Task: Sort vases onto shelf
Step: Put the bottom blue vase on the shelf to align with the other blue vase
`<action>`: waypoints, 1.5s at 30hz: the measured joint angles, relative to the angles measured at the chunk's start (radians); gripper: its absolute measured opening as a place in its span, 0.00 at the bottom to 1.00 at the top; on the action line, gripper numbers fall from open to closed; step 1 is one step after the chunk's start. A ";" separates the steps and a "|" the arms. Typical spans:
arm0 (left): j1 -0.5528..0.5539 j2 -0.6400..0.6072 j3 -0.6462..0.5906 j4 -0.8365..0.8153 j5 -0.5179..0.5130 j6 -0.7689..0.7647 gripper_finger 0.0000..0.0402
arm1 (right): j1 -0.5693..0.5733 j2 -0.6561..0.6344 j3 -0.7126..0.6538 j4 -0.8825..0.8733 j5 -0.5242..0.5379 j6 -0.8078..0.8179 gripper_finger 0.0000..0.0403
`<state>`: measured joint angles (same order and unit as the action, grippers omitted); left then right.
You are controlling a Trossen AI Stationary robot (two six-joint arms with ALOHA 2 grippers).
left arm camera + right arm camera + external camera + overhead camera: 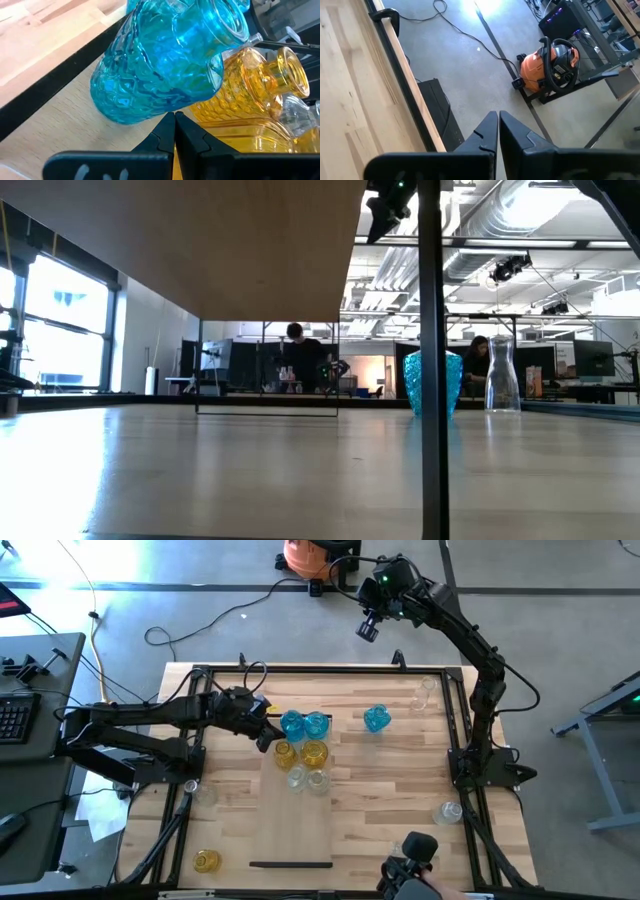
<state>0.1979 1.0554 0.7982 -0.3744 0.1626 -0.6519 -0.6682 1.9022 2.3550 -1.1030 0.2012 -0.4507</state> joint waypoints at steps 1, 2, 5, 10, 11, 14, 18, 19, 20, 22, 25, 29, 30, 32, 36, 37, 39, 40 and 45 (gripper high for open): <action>0.000 0.000 0.000 0.000 0.000 -0.001 0.00 | 0.000 0.000 0.000 -0.001 0.000 0.000 0.00; 0.000 0.000 0.000 0.000 0.002 -0.002 0.00 | 0.000 0.000 0.000 -0.003 0.000 0.000 0.00; -0.002 -0.001 0.000 -0.001 0.012 -0.001 0.00 | 0.000 0.000 0.000 -0.015 0.000 0.000 0.00; -0.002 -0.002 0.000 -0.016 0.011 0.008 0.00 | 0.000 0.000 0.000 -0.027 0.000 0.000 0.00; -0.002 -0.002 0.000 -0.027 0.011 0.008 0.00 | 0.000 0.000 0.000 -0.030 0.000 0.000 0.00; -0.002 -0.002 0.000 -0.070 0.011 0.019 0.00 | 0.000 0.000 0.000 -0.031 0.000 -0.002 0.00; -0.002 -0.003 0.000 -0.119 -0.029 0.035 0.00 | 0.000 0.000 0.000 -0.031 0.000 -0.003 0.00; -0.001 -0.003 0.000 -0.128 -0.050 0.035 0.00 | 0.000 0.000 0.000 -0.031 0.000 -0.003 0.00; -0.001 -0.003 0.000 -0.134 -0.074 0.036 0.00 | 0.000 0.000 0.000 -0.031 0.000 -0.003 0.00; -0.001 -0.003 0.000 -0.137 -0.130 0.042 0.00 | 0.000 0.000 0.000 -0.031 0.000 -0.004 0.00; -0.001 -0.003 0.000 -0.137 -0.190 0.053 0.00 | 0.000 0.000 0.000 -0.031 0.000 -0.007 0.00; -0.001 -0.003 0.000 -0.134 -0.207 0.054 0.00 | 0.000 0.000 0.000 -0.031 -0.005 -0.007 0.00; -0.001 -0.003 0.000 -0.131 -0.202 0.054 0.00 | 0.000 0.000 0.000 -0.031 -0.006 -0.007 0.00; -0.001 -0.003 0.000 -0.122 -0.198 0.053 0.00 | 0.000 0.000 0.000 -0.031 -0.009 -0.007 0.00; -0.001 -0.003 0.000 -0.078 -0.198 0.053 0.00 | 0.000 0.000 0.000 -0.031 -0.011 -0.007 0.00; -0.001 -0.003 0.000 -0.069 -0.198 0.053 0.00 | 0.000 0.000 0.000 -0.031 -0.011 -0.007 0.00; -0.001 -0.003 0.000 -0.053 -0.197 0.053 0.00 | 0.000 0.000 0.000 -0.031 -0.011 -0.007 0.00; -0.001 -0.003 0.000 -0.047 -0.198 0.053 0.00 | 0.000 0.000 0.000 -0.031 -0.011 -0.007 0.00; -0.001 -0.003 0.000 -0.045 -0.197 0.053 0.00 | 0.000 0.000 0.000 -0.031 -0.011 -0.003 0.00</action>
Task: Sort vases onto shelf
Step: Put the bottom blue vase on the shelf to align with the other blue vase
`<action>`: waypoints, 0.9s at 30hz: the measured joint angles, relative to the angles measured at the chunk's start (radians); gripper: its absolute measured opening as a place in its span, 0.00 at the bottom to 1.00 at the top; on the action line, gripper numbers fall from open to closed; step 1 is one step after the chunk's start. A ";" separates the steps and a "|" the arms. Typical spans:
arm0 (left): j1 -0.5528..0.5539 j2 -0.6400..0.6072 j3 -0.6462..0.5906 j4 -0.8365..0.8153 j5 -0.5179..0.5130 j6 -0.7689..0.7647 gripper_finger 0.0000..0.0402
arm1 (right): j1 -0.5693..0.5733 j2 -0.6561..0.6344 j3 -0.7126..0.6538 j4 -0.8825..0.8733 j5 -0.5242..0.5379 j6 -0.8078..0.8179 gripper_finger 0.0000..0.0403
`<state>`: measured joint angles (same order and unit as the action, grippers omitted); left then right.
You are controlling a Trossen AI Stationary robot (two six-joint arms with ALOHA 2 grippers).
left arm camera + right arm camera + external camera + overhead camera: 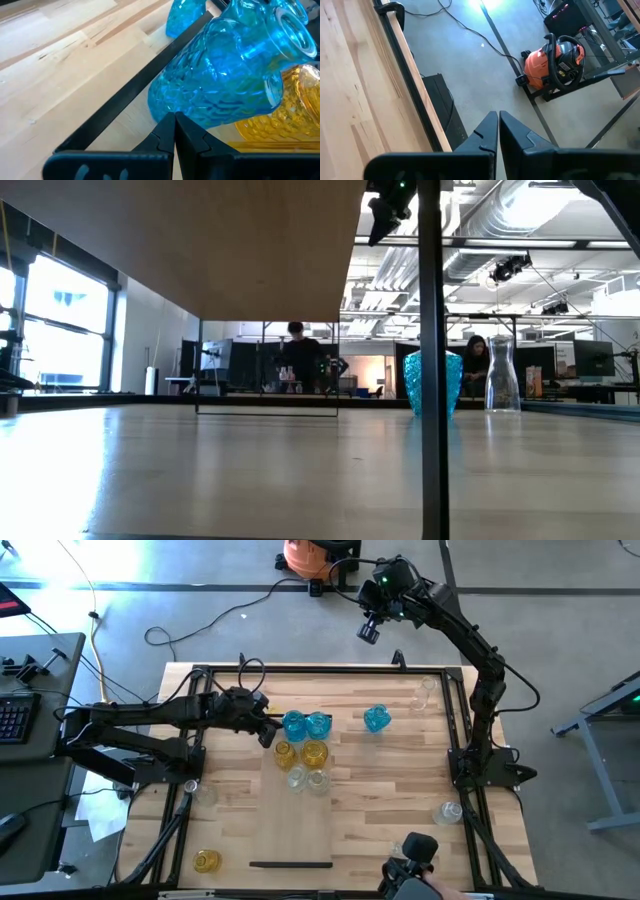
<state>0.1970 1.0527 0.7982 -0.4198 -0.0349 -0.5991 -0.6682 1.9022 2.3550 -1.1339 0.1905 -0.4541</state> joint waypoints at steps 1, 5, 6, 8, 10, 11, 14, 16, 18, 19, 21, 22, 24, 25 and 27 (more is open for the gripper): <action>0.000 0.000 0.000 0.000 0.000 0.000 0.00 | 0.000 0.000 0.000 0.000 0.000 0.000 0.00; 0.000 0.000 0.000 0.000 0.004 -0.001 0.00 | 0.000 0.000 0.000 0.000 0.000 0.000 0.00; 0.000 0.000 0.000 0.000 0.004 -0.001 0.00 | 0.000 0.000 0.000 0.000 0.000 0.000 0.00; 0.000 0.000 0.000 0.000 0.005 -0.002 0.00 | 0.000 0.000 0.000 0.000 0.000 0.000 0.00; 0.000 0.000 0.000 0.001 0.005 -0.001 0.00 | 0.000 0.000 0.000 0.000 0.000 0.000 0.00; 0.000 0.000 0.000 0.004 0.005 -0.001 0.00 | 0.000 0.000 0.000 0.000 0.000 0.000 0.00; 0.000 0.000 0.000 0.014 0.005 -0.001 0.00 | 0.000 0.000 0.000 0.000 0.000 0.000 0.00; 0.000 0.000 0.000 0.023 0.005 -0.002 0.00 | 0.000 0.000 0.000 0.000 -0.001 0.000 0.00; 0.000 0.000 0.000 0.027 0.005 -0.001 0.00 | 0.000 0.000 0.000 0.000 -0.005 0.002 0.00; 0.000 0.000 0.000 0.025 0.005 -0.001 0.00 | 0.000 0.000 0.000 0.000 -0.005 0.005 0.00; 0.000 0.000 0.000 0.021 0.002 0.001 0.00 | 0.000 0.000 0.000 0.000 -0.005 0.005 0.00; 0.000 0.000 0.000 0.022 -0.008 0.001 0.00 | 0.000 0.000 0.000 0.000 -0.005 0.006 0.00; 0.000 -0.013 0.000 0.015 -0.046 0.005 0.00 | 0.000 0.000 0.000 -0.003 -0.005 0.008 0.00; 0.000 -0.025 -0.001 0.013 -0.071 0.010 0.00 | 0.000 0.000 0.000 -0.008 -0.005 0.008 0.00; 0.000 -0.055 -0.001 0.000 -0.111 0.016 0.00 | 0.000 0.000 0.000 -0.023 -0.005 0.008 0.00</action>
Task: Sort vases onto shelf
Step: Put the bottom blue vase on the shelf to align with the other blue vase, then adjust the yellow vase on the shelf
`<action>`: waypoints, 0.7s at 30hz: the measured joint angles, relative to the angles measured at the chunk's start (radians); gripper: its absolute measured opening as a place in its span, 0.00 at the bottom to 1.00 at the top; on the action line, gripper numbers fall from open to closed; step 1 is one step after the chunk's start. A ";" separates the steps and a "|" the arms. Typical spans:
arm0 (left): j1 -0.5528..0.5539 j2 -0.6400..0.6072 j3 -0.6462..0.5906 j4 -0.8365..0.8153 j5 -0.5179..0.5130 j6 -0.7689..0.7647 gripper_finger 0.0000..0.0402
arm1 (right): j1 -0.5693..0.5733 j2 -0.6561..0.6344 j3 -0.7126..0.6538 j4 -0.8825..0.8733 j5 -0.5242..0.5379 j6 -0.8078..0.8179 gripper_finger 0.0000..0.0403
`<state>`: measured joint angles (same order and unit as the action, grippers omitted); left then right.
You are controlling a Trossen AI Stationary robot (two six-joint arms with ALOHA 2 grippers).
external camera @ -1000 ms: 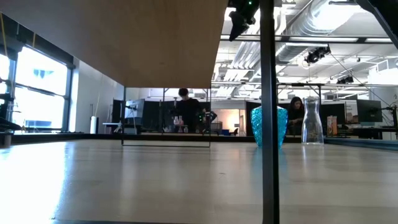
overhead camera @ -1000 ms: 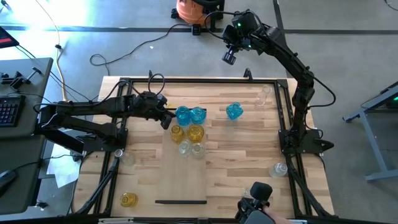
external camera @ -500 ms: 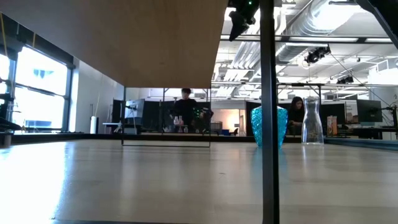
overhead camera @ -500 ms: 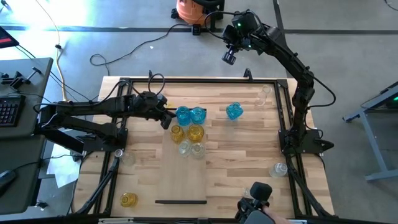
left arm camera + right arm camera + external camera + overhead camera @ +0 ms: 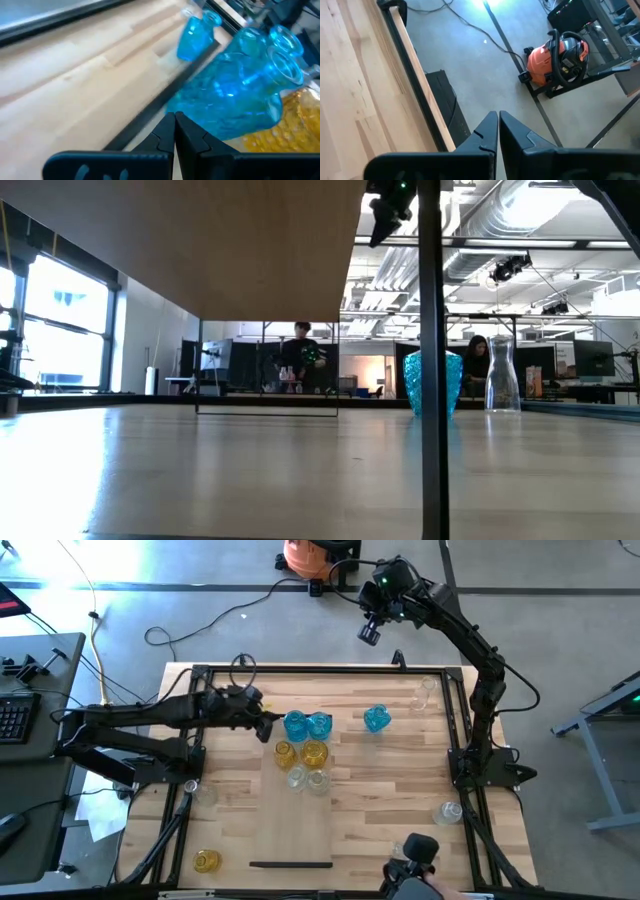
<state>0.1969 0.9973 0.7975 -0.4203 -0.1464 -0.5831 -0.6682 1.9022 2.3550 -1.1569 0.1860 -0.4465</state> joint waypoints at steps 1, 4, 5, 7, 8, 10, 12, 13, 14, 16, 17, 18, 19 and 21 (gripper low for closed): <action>0.001 -0.017 0.000 -0.022 -0.016 -0.001 0.00 | 0.000 0.000 0.000 -0.007 0.000 0.000 0.00; 0.006 -0.081 0.000 -0.090 -0.022 -0.037 0.00 | 0.000 0.000 0.000 -0.015 0.000 0.000 0.00; 0.005 -0.101 0.000 -0.111 -0.009 -0.053 0.00 | 0.000 0.000 0.000 -0.015 0.000 0.000 0.00; -0.003 -0.136 0.000 -0.155 0.034 -0.081 0.00 | 0.000 0.000 0.000 -0.015 0.000 0.000 0.00; -0.013 -0.152 0.000 -0.171 0.057 -0.094 0.00 | 0.000 0.000 0.000 -0.014 0.000 0.000 0.00; -0.036 -0.176 0.000 -0.192 0.088 -0.122 0.00 | 0.000 0.000 0.000 -0.014 0.000 0.000 0.00; -0.067 -0.192 0.000 -0.213 0.120 -0.149 0.00 | 0.000 0.000 0.000 -0.014 0.000 0.000 0.00; -0.084 -0.194 0.000 -0.212 0.140 -0.162 0.00 | 0.000 0.000 0.000 -0.014 0.000 0.000 0.00; -0.102 -0.194 0.000 -0.211 0.157 -0.176 0.00 | 0.000 0.000 0.000 -0.014 0.000 0.000 0.00; -0.138 -0.192 0.000 -0.211 0.184 -0.209 0.00 | 0.000 0.000 0.000 -0.014 0.000 0.000 0.00; -0.158 -0.186 0.000 -0.211 0.190 -0.224 0.00 | 0.000 0.000 0.000 -0.014 0.000 0.000 0.00; -0.178 -0.178 0.001 -0.211 0.190 -0.236 0.00 | 0.000 0.000 0.000 -0.014 0.000 0.000 0.00; -0.199 -0.169 0.001 -0.213 0.185 -0.247 0.00 | 0.000 0.000 0.000 -0.014 0.000 0.000 0.00; -0.234 -0.152 0.001 -0.213 0.157 -0.263 0.00 | 0.000 0.000 0.000 -0.014 0.001 0.000 0.00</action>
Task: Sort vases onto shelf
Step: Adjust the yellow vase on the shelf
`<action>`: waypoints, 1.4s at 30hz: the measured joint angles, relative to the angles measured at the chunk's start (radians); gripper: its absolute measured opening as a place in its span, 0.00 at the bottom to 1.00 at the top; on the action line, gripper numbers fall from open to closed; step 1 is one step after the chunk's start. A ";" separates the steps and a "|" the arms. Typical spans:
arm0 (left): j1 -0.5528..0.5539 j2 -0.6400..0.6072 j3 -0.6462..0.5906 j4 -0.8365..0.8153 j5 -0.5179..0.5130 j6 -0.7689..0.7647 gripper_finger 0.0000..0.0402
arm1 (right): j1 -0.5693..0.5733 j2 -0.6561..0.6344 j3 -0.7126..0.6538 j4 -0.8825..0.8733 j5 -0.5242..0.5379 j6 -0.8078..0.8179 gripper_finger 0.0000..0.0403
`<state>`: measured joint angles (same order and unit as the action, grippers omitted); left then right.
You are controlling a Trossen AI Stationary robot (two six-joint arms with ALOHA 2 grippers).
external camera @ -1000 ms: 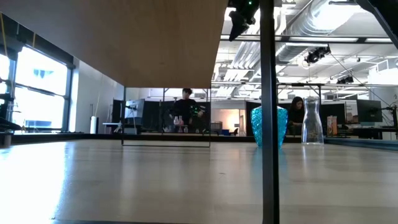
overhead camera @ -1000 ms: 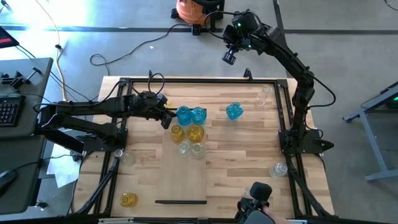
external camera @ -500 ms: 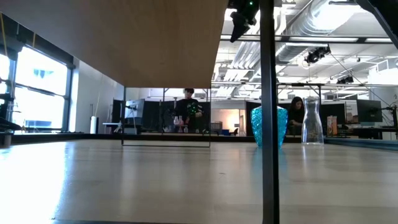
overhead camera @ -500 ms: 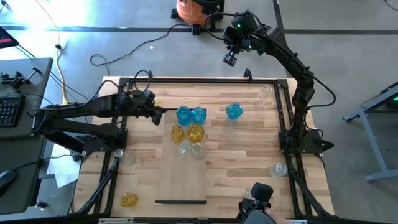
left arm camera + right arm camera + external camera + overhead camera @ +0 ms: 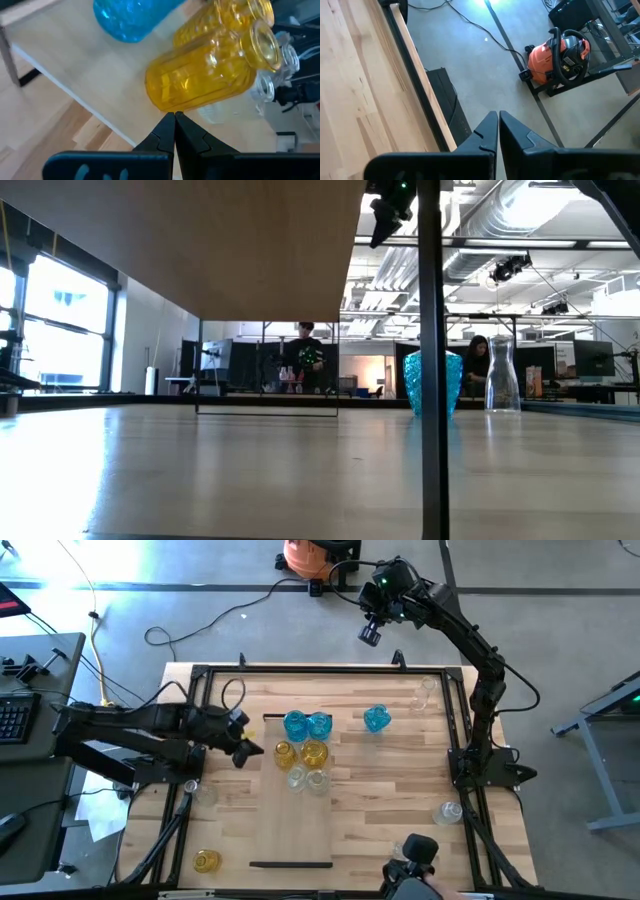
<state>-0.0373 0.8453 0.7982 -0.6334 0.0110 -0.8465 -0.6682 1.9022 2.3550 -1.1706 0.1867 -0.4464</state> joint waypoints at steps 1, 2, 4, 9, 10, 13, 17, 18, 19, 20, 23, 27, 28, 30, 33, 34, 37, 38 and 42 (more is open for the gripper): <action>-0.013 0.009 0.000 0.003 -0.014 -0.010 0.00 | 0.000 0.000 0.000 0.000 0.000 0.000 0.00; -0.025 0.019 0.000 0.001 -0.025 -0.016 0.00 | 0.000 0.000 0.000 0.000 0.000 0.000 0.00; -0.043 0.046 0.000 0.006 -0.046 -0.018 0.00 | 0.000 0.000 0.000 0.001 0.000 0.000 0.00; -0.058 0.101 0.000 0.032 -0.060 -0.032 0.00 | 0.000 0.000 0.000 0.000 0.000 0.000 0.00; -0.058 0.110 0.000 0.043 -0.059 -0.031 0.00 | 0.000 0.000 0.000 0.000 0.000 0.000 0.00; -0.057 0.127 0.000 0.073 -0.060 -0.018 0.00 | 0.000 0.000 0.000 0.000 0.000 0.000 0.00; -0.057 0.146 0.000 0.118 -0.060 -0.012 0.00 | 0.001 0.000 0.000 0.000 0.000 0.000 0.00; -0.057 0.146 0.000 0.125 -0.060 -0.008 0.00 | 0.001 0.000 0.000 0.000 0.000 0.000 0.00; -0.057 0.145 0.000 0.131 -0.060 -0.008 0.00 | 0.001 0.000 0.000 0.000 0.000 0.000 0.00; -0.057 0.145 0.000 0.138 -0.060 -0.008 0.00 | 0.001 0.000 0.000 0.000 0.000 0.000 0.00; -0.057 0.145 0.000 0.139 -0.060 -0.013 0.00 | 0.001 0.000 0.000 0.000 0.000 0.000 0.00; -0.057 0.145 0.000 0.141 -0.060 -0.013 0.00 | 0.001 0.000 0.000 0.000 0.000 0.000 0.00; -0.057 0.145 0.000 0.145 -0.060 -0.013 0.00 | 0.001 0.000 0.000 0.000 -0.001 0.001 0.00; -0.057 0.145 0.000 0.163 -0.064 -0.008 0.00 | 0.001 0.000 0.000 0.000 -0.001 0.002 0.00; -0.056 0.145 0.000 0.183 -0.074 -0.006 0.00 | 0.001 0.000 0.000 0.000 -0.004 0.008 0.00; -0.054 0.145 0.000 0.185 -0.075 -0.003 0.00 | 0.001 0.000 0.000 0.000 -0.005 0.012 0.00; -0.054 0.145 0.000 0.185 -0.075 0.001 0.00 | 0.001 0.000 0.000 0.000 -0.005 0.019 0.00; -0.054 0.145 0.000 0.185 -0.075 0.001 0.00 | 0.001 0.000 0.000 0.000 -0.005 0.019 0.00; -0.054 0.145 0.000 0.188 -0.074 0.003 0.00 | 0.001 0.000 0.000 0.000 -0.006 0.019 0.00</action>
<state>-0.0914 0.9901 0.7982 -0.4455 -0.0635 -0.8436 -0.6670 1.9022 2.3550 -1.1706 0.1810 -0.4269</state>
